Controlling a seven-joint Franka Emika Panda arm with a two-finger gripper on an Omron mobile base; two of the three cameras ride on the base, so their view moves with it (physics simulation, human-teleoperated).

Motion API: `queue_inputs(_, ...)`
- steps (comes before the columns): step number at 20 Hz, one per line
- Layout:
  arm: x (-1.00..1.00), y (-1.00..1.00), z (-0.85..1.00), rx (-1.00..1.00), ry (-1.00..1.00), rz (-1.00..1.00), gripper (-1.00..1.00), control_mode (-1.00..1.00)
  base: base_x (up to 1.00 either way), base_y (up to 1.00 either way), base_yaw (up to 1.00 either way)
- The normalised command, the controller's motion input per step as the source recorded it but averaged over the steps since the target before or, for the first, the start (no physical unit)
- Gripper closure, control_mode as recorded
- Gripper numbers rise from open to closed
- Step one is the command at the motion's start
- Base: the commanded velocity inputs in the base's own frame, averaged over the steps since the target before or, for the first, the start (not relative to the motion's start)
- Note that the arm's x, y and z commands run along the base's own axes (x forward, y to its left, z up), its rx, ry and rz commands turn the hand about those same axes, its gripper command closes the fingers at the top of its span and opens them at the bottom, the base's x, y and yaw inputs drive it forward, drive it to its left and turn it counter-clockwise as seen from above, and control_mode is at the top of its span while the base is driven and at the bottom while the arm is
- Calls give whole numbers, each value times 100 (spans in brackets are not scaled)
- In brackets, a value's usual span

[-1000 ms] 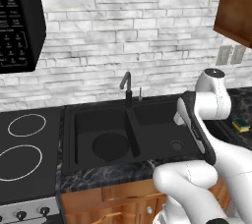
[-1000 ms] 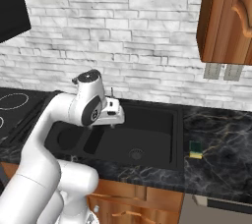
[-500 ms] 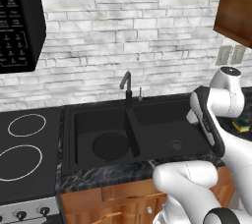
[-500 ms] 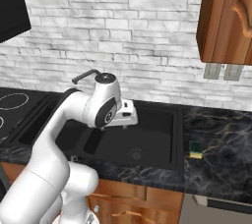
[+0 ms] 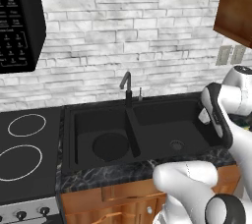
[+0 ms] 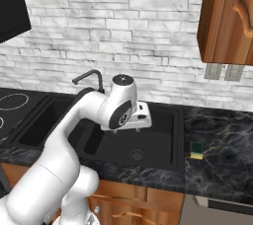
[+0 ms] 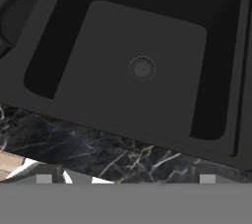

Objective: Pick the pan and sponge and place them into the sink. Then turn on the water.

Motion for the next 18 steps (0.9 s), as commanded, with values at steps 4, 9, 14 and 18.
queue_inputs(4,0,-41,-1,0,3,2,-100,-100,0,0,0)
queue_inputs(9,2,-40,-1,0,3,1,-100,-100,0,0,0)
queue_inputs(14,3,-34,-10,0,7,0,-100,-100,0,0,0)
queue_inputs(18,8,-33,-7,0,5,1,-100,-100,0,0,0)
